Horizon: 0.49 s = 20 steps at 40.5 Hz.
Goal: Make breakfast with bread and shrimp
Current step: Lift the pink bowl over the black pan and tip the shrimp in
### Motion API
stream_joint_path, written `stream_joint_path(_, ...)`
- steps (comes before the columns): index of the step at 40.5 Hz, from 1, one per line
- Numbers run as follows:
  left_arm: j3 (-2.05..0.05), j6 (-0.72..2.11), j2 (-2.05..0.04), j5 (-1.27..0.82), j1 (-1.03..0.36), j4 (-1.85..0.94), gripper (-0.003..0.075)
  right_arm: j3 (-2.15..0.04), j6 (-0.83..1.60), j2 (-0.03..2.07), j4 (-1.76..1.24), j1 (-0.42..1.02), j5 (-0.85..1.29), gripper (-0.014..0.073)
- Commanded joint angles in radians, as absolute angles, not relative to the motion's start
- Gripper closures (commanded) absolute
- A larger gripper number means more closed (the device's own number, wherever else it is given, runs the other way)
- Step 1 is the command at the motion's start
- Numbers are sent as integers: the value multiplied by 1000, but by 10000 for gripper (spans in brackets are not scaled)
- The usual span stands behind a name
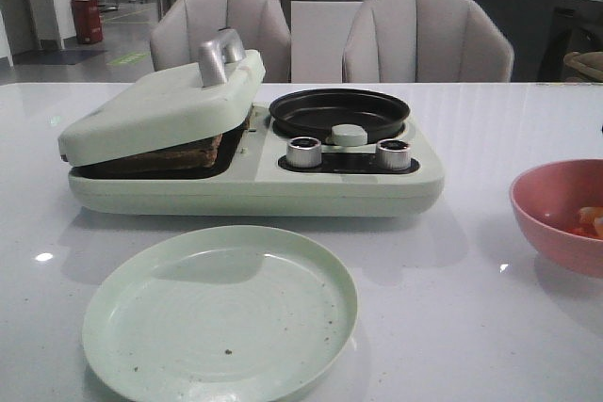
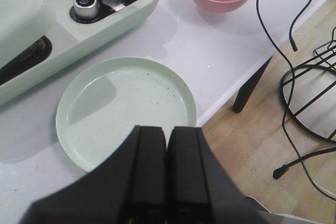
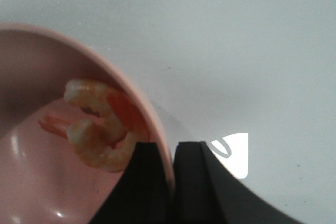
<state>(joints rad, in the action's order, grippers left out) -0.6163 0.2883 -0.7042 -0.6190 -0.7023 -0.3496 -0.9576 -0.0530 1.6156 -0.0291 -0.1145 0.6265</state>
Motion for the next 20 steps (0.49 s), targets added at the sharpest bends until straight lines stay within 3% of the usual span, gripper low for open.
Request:
stream_joint_path(1, -647, 277, -701, -559, -701, -367, 619, -996, -41, 1520, -13, -115, 603, 582)
stream_joint_path(20, -647, 277, -701, -568, -701, -371, 619, -1409, -126, 1422, 238, 146, 766, 573)
